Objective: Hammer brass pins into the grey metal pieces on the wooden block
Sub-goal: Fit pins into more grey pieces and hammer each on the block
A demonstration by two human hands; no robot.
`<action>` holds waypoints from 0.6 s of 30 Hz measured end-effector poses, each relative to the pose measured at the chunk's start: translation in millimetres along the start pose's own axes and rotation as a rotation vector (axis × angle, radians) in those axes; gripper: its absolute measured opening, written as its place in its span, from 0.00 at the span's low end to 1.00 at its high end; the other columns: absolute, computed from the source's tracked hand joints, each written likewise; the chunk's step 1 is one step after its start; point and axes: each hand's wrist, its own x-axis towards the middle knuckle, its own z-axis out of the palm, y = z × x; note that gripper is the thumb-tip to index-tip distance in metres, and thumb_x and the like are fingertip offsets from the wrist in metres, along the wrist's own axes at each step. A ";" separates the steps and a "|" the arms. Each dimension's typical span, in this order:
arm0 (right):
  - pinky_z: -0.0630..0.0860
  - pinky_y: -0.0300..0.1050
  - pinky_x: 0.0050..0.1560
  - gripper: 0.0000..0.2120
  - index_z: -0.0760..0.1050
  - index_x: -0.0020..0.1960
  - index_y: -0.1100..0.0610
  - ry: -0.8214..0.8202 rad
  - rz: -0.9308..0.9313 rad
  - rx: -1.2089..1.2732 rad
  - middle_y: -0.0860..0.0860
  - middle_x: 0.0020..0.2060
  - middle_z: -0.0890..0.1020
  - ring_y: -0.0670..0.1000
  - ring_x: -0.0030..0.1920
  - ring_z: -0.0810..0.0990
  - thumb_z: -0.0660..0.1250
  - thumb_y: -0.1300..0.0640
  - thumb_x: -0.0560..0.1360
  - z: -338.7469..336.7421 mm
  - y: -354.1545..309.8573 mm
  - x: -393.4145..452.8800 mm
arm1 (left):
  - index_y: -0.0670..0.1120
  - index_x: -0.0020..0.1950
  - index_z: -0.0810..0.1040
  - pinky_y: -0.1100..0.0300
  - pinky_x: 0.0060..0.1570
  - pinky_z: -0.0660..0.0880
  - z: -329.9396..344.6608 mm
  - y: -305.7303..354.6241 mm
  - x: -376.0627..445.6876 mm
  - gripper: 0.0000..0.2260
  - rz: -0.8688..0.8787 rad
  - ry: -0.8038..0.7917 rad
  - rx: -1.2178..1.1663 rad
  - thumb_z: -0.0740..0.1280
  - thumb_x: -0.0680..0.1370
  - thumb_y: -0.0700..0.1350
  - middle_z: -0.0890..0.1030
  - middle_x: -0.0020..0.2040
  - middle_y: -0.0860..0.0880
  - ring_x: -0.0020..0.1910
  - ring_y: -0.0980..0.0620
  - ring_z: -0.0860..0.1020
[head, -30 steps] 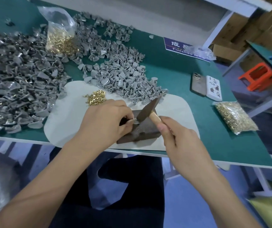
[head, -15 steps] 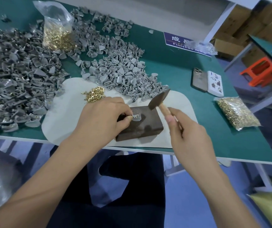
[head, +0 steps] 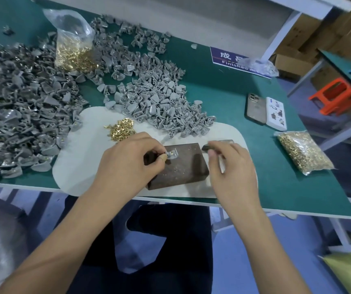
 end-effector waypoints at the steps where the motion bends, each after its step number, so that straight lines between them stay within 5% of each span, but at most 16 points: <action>1: 0.74 0.51 0.60 0.10 0.83 0.59 0.53 -0.001 -0.086 0.100 0.50 0.52 0.83 0.54 0.55 0.77 0.68 0.57 0.80 2.6 -10.3 1.5 | 0.59 0.42 0.80 0.62 0.34 0.66 -2.0 -0.6 -1.7 0.01 -0.006 0.012 -0.004 0.71 0.74 0.53 0.77 0.42 0.61 0.39 0.67 0.72; 7: 0.76 0.55 0.54 0.06 0.86 0.52 0.53 -0.132 -0.315 0.224 0.49 0.46 0.82 0.54 0.51 0.80 0.77 0.57 0.74 38.8 -66.7 20.0 | 0.57 0.45 0.82 0.60 0.34 0.69 -35.0 -16.9 -12.7 0.03 -0.042 0.122 0.011 0.73 0.73 0.49 0.76 0.43 0.61 0.35 0.62 0.70; 15: 0.76 0.48 0.51 0.07 0.85 0.53 0.52 -0.350 -0.464 0.356 0.45 0.46 0.84 0.44 0.47 0.77 0.73 0.60 0.76 107.1 -160.9 34.7 | 0.54 0.48 0.84 0.59 0.35 0.73 -101.9 -85.1 -36.2 0.04 -0.204 0.233 0.074 0.73 0.75 0.47 0.80 0.48 0.59 0.39 0.59 0.74; 18: 0.77 0.49 0.49 0.06 0.85 0.52 0.50 -0.414 -0.545 0.319 0.44 0.45 0.83 0.42 0.44 0.75 0.73 0.58 0.76 126.9 -193.8 41.4 | 0.56 0.50 0.84 0.67 0.31 0.67 -122.2 -112.4 -44.7 0.05 -0.263 0.261 0.156 0.72 0.75 0.51 0.80 0.48 0.59 0.40 0.58 0.76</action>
